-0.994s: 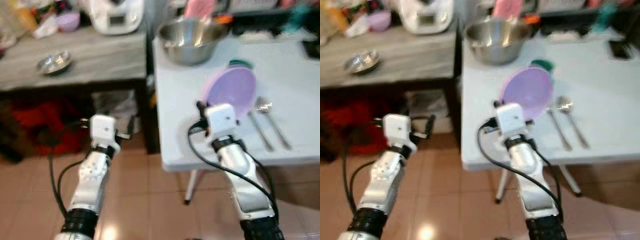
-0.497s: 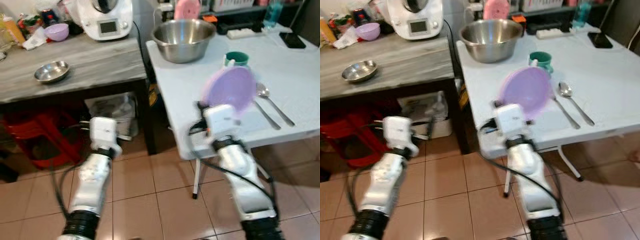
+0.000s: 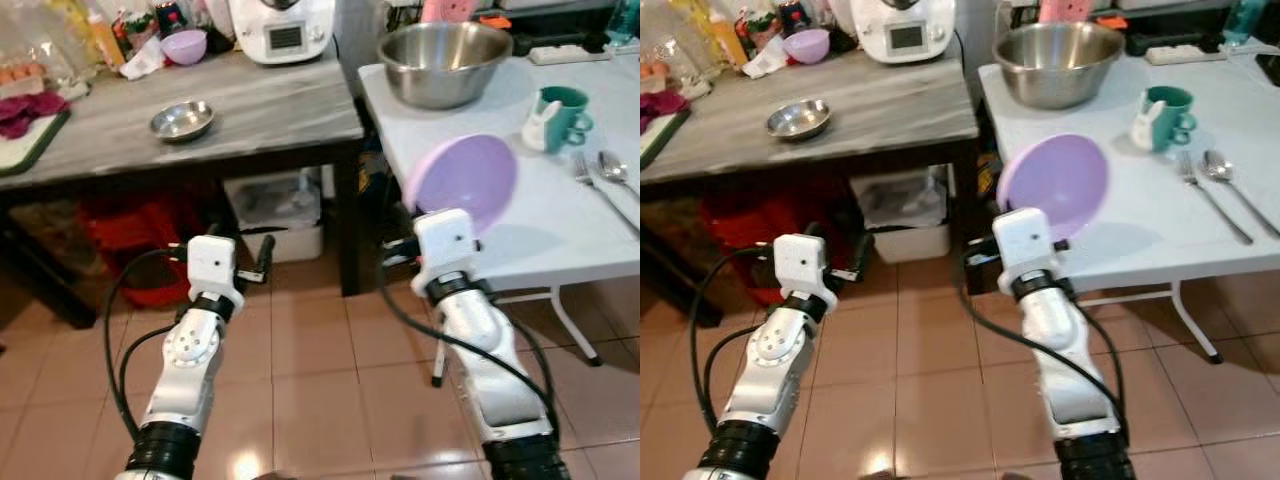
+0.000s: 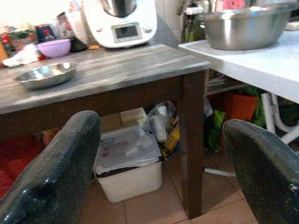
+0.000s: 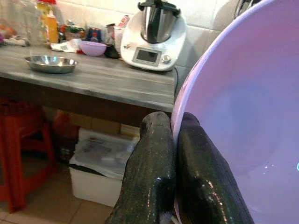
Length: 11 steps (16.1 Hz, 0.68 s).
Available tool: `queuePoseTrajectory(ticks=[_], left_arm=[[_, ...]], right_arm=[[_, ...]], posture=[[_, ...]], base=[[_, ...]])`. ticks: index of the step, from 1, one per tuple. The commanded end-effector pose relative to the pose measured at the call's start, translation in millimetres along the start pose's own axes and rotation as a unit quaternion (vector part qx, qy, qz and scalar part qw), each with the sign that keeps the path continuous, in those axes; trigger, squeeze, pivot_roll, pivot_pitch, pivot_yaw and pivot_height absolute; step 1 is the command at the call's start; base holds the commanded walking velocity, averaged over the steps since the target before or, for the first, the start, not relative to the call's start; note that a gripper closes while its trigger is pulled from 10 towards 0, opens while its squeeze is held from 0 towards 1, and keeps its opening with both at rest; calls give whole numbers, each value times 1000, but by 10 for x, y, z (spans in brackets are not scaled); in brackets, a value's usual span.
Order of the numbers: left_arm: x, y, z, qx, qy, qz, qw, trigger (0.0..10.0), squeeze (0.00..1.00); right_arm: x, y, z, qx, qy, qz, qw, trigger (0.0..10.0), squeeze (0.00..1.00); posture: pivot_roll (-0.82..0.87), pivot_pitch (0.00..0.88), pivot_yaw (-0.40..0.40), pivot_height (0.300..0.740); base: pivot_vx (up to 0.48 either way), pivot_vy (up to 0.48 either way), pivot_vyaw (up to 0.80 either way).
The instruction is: Setting the table
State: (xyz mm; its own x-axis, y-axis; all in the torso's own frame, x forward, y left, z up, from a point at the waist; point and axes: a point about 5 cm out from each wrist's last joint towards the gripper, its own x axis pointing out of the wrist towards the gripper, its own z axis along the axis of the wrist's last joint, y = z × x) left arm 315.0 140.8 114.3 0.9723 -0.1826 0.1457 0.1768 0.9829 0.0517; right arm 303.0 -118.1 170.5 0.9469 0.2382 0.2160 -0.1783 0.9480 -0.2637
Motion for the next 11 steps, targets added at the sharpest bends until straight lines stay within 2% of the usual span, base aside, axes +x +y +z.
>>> queuePoseTrajectory(ticks=[1, 7, 11], left_arm=[[-29, 95, -19, 10, 8, 11, 1000, 10000, 0], [-27, 67, -39, 8, 12, 11, 1000, 10000, 0], [-21, 67, -44, 9, 12, 10, 1000, 10000, 0]], right_arm=[[31, 95, 94, 8, -19, 13, 1000, 10000, 0], [26, 93, 90, 8, -18, 18, 1000, 10000, 0], [33, 92, 86, 6, -18, 19, 1000, 10000, 0]], posture=[[-144, 87, 87, 740], [-146, 84, 80, 740], [-146, 78, 77, 740]], base=[[0, 352, 525], [0, 354, 504], [0, 352, 0]])
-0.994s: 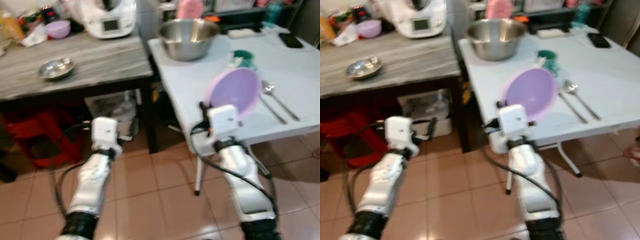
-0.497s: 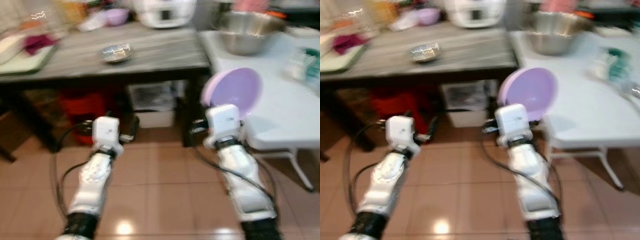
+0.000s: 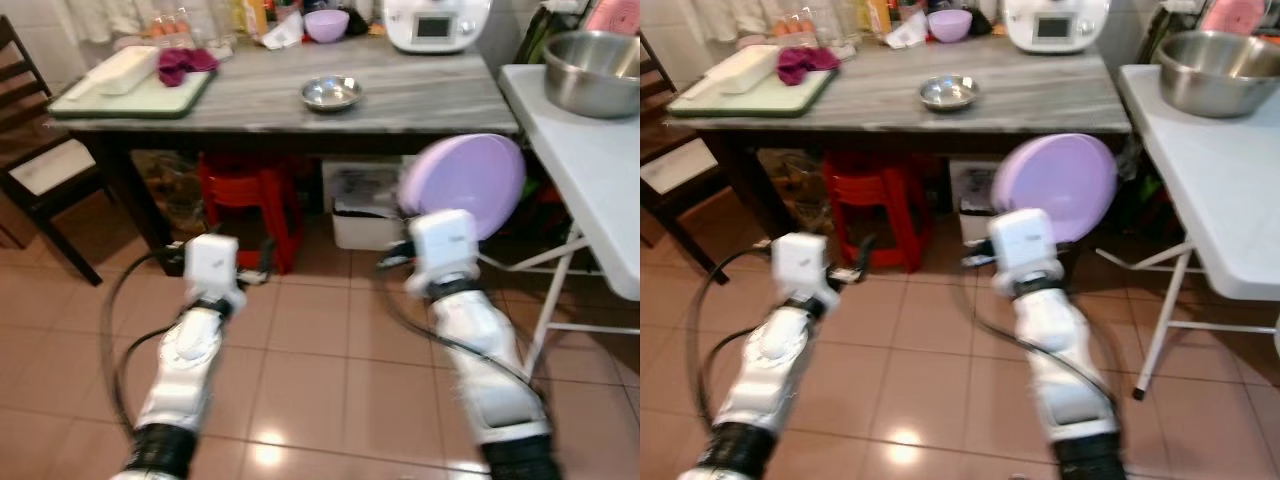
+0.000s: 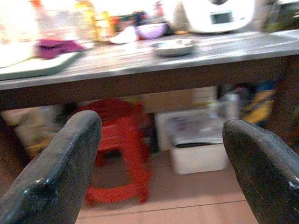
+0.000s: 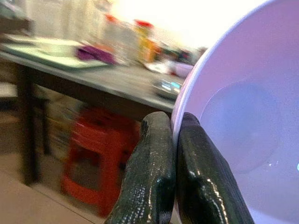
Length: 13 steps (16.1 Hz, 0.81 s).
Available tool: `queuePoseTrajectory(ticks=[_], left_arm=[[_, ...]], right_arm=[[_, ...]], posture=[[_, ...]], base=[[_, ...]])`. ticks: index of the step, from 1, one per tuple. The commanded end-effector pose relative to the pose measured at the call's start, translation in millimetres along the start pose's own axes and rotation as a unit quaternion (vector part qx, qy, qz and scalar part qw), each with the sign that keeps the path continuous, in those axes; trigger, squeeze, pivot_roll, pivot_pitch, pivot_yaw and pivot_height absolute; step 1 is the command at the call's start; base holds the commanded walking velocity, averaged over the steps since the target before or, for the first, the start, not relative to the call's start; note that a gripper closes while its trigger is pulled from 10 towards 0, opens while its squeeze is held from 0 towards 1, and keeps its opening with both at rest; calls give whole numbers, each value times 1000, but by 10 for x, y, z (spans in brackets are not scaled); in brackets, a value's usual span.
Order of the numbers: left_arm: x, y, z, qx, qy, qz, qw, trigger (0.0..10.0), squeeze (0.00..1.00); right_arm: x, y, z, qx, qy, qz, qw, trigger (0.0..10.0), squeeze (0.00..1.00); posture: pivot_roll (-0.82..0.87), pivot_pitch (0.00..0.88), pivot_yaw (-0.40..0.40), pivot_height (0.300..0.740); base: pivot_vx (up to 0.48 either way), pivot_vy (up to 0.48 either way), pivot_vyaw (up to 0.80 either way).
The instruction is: Setting the table
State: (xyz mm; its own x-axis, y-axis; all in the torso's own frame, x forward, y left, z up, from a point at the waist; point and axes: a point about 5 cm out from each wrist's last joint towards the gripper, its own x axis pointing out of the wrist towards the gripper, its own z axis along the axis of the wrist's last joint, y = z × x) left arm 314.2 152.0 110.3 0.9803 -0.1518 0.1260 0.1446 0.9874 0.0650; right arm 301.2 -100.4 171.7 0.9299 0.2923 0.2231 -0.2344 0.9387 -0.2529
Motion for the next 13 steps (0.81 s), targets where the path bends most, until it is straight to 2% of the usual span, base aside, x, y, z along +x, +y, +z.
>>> queuePoseTrajectory(ticks=[1, 8, 13], left_arm=[[10, -44, 15, -2, -6, -5, 1000, 10000, 0], [-11, -90, 34, -28, -12, -39, 999, 10000, 0], [-12, -102, 37, -38, -13, -49, 998, 10000, 0]], right_arm=[[5, -76, 33, -7, -7, -8, 1000, 10000, 0], [0, -73, 33, -9, -8, -8, 1000, 10000, 0], [1, -72, 32, -10, -8, -5, 1000, 10000, 0]], posture=[[-146, 75, 78, 740], [-148, 76, 80, 740], [-149, 75, 80, 740]], base=[[0, 0, 0], [0, 0, 0], [312, 0, 0]])
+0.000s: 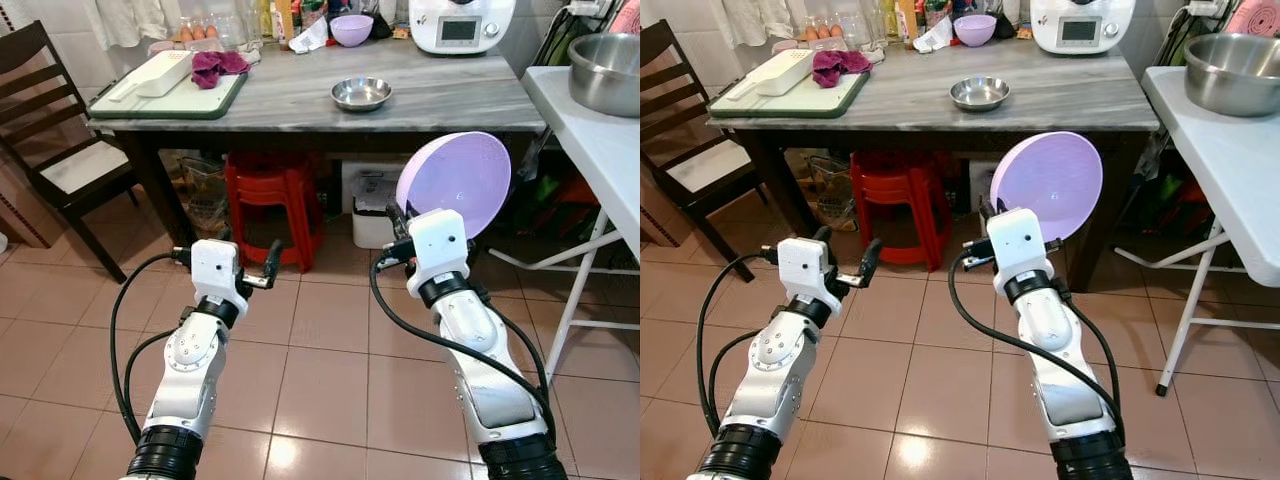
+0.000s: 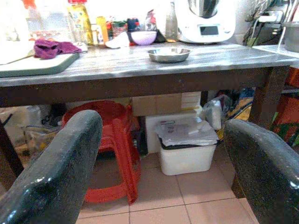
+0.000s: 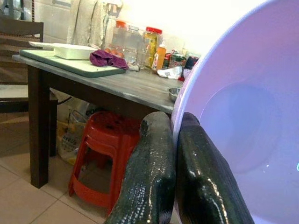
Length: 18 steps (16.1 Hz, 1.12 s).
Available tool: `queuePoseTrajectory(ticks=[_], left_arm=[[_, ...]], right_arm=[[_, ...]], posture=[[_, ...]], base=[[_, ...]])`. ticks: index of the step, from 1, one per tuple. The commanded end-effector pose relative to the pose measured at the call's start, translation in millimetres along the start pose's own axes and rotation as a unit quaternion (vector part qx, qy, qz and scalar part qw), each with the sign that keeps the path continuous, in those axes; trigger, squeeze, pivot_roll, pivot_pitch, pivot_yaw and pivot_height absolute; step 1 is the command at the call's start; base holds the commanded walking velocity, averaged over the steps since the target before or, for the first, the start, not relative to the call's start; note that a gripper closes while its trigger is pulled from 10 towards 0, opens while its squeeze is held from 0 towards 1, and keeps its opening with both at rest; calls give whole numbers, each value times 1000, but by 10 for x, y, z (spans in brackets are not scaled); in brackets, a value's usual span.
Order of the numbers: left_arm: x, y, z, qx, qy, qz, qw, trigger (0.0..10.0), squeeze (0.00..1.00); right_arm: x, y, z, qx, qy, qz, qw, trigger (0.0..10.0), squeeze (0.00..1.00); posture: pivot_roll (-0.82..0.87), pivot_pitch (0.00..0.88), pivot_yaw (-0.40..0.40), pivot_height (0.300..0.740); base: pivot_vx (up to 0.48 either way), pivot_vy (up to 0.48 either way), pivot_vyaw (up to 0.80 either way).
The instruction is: Setting the table
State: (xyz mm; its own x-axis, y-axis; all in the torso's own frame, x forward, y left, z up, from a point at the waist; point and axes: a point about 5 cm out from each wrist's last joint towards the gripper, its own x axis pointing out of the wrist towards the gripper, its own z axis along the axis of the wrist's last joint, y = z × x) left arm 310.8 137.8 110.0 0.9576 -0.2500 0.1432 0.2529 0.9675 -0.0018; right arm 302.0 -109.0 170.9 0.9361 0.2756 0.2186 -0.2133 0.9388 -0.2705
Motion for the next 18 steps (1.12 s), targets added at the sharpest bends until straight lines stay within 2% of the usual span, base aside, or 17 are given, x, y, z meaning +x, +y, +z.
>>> queuePoseTrajectory(ticks=[1, 7, 14, 18], left_arm=[[-9, 39, 30, 0, -2, -1, 1000, 10000, 0], [-7, 19, 27, -5, -1, -8, 1000, 10000, 0], [4, 1, 30, -9, 0, -15, 1000, 10000, 0], [3, -17, 32, -10, 0, -19, 1000, 10000, 0]], right_arm=[[22, 9, 58, 0, -13, 4, 1000, 10000, 0], [18, 34, 53, -2, -14, 9, 1000, 10000, 0], [26, 39, 53, 0, -16, 8, 1000, 10000, 0], [27, 39, 57, 3, -15, 7, 1000, 10000, 0]], posture=[[-150, 76, 80, 740], [-149, 76, 84, 740], [-150, 74, 86, 740], [-150, 74, 86, 740]], base=[[300, 0, 0], [304, 0, 0], [311, 0, 470], [313, 0, 0]])
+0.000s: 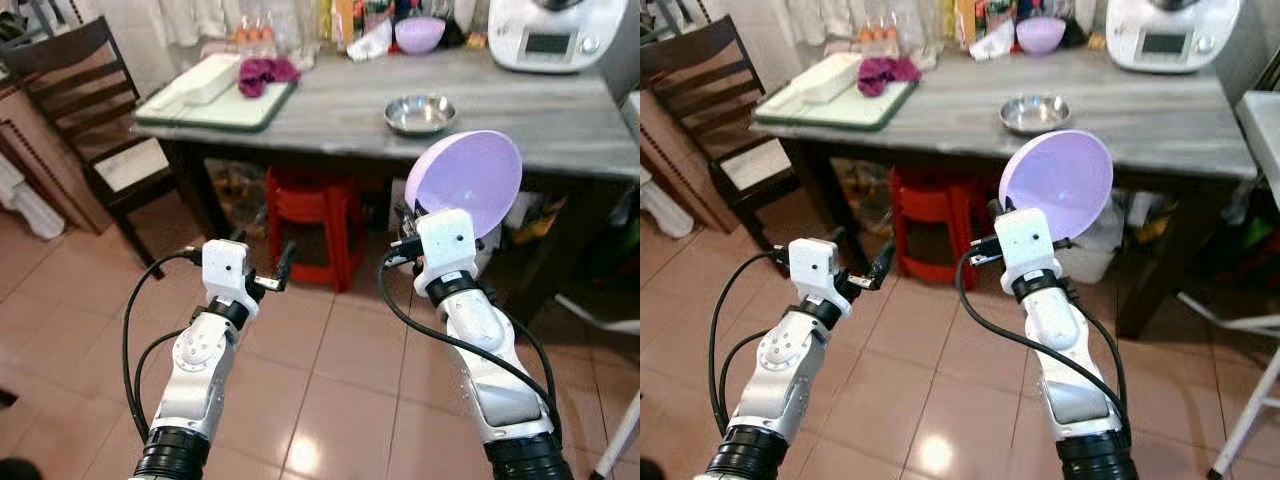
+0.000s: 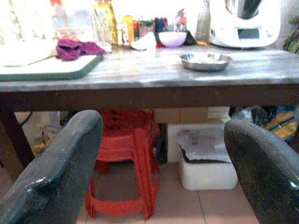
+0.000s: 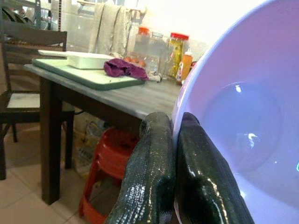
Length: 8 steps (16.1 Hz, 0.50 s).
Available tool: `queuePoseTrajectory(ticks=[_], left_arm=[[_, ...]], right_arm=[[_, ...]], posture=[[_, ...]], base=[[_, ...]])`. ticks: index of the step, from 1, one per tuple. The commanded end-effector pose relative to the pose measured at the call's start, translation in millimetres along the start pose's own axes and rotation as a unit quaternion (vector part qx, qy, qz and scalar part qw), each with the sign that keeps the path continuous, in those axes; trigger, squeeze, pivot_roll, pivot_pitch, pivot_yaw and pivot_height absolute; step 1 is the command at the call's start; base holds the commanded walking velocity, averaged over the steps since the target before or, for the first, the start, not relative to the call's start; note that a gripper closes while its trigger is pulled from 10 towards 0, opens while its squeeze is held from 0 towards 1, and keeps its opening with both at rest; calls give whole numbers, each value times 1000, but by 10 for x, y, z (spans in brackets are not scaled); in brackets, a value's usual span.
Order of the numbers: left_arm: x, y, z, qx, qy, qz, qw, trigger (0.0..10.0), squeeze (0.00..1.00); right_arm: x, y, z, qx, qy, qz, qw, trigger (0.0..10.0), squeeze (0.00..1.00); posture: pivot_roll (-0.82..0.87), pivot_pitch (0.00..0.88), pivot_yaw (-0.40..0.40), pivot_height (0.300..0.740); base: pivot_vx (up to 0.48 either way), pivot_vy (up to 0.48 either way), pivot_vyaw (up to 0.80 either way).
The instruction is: Setting the table
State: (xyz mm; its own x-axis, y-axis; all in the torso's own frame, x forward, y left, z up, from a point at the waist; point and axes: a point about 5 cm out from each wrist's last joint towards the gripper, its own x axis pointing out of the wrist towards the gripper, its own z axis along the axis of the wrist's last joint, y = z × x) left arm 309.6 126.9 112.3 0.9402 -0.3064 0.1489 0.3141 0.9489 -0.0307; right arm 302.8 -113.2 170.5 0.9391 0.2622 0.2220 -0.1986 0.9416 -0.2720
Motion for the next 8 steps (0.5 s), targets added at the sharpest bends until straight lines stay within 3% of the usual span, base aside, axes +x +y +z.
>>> queuePoseTrajectory(ticks=[1, 3, 8], left_arm=[[-20, 90, 13, 8, 3, 10, 1000, 10000, 0], [-20, 88, 13, 8, 3, 9, 1000, 10000, 0], [-21, 83, 13, 7, 4, 7, 1000, 10000, 0]], right_arm=[[36, 74, 62, 14, -10, 10, 1000, 10000, 0], [41, 59, 57, 19, -9, 6, 1000, 10000, 0], [41, 68, 57, 21, -9, 9, 1000, 10000, 0]], posture=[[-150, 74, 87, 740], [-149, 74, 87, 740], [-149, 73, 87, 740]], base=[[315, 0, 0], [319, 0, 0], [316, 0, -671]])
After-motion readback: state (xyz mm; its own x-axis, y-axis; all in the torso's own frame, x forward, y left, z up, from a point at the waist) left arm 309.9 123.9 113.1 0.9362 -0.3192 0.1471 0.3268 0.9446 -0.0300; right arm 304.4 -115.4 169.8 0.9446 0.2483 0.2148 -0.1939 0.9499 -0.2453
